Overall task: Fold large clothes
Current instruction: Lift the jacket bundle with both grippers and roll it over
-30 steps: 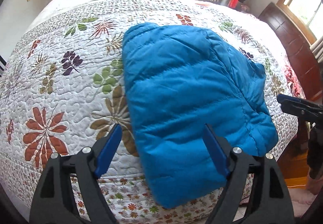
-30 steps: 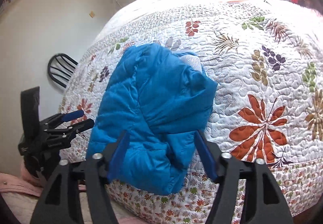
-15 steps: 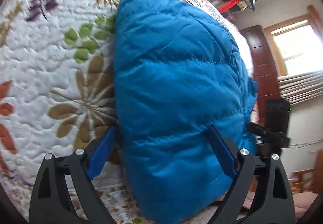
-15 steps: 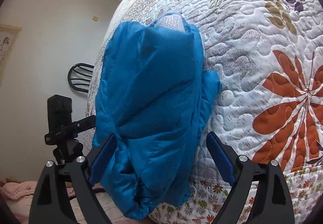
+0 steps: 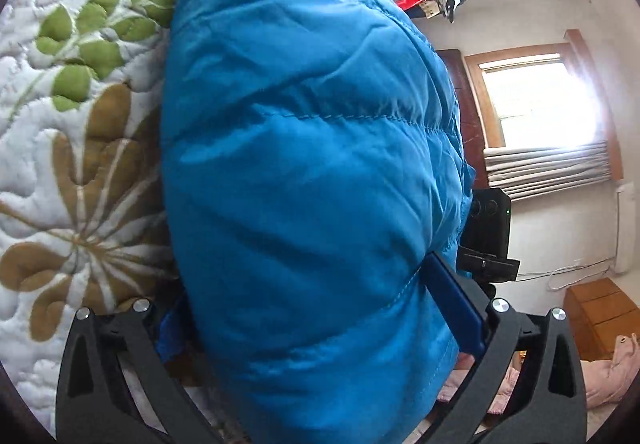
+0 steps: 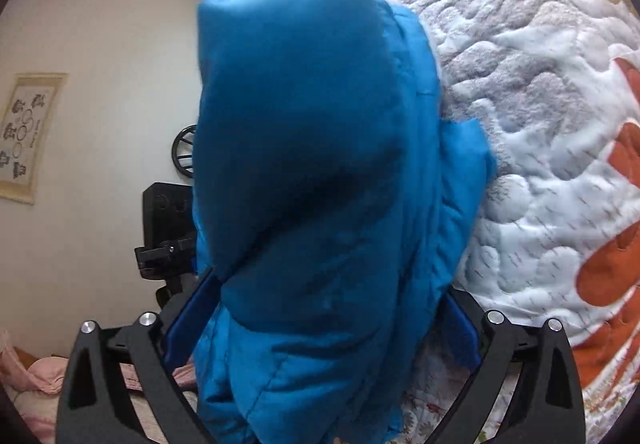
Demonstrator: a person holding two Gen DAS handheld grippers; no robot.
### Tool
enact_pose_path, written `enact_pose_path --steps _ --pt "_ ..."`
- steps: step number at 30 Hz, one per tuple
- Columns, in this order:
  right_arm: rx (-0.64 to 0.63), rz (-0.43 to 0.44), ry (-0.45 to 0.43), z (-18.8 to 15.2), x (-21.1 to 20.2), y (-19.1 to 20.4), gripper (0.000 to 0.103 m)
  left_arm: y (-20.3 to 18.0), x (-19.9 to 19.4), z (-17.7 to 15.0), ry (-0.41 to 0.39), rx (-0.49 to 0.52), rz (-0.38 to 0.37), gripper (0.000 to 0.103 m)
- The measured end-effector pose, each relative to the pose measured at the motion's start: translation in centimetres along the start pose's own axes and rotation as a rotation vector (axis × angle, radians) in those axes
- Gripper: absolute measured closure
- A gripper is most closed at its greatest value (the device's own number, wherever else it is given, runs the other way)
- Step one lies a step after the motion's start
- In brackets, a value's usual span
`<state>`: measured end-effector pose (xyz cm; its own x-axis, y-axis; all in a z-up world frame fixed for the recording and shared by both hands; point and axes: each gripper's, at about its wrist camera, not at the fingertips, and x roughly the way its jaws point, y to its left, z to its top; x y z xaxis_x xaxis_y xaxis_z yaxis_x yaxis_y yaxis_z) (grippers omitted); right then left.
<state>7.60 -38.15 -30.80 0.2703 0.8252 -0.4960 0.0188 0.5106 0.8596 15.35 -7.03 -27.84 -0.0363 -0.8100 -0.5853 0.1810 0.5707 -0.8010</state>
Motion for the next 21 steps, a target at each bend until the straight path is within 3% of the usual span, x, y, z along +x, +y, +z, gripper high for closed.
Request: enact_pose_path --steps 4,6,9,15,21 --pt "-0.023 0.049 -0.001 -0.4 0.2 0.7 0.023 -1.3 0.7 -0.1 -0.015 0.034 0.005 0.004" --pt "-0.045 0.057 -0.014 -0.8 -0.3 1.3 0.035 -2.1 0.3 -0.3 -0.041 0.042 -0.003 0.012" --pt "-0.097 0.054 -0.031 -1.0 -0.9 3.0 0.043 -3.6 -0.8 -0.5 -0.083 0.074 -0.027 0.021" --pt "-0.233 0.025 -0.06 1.4 -1.4 7.8 0.044 -6.1 -3.1 0.5 -0.175 0.12 -0.04 0.021" --pt "-0.362 0.035 -0.036 7.2 1.2 12.8 0.044 -7.1 -7.4 4.2 -0.296 0.152 -0.016 0.021"
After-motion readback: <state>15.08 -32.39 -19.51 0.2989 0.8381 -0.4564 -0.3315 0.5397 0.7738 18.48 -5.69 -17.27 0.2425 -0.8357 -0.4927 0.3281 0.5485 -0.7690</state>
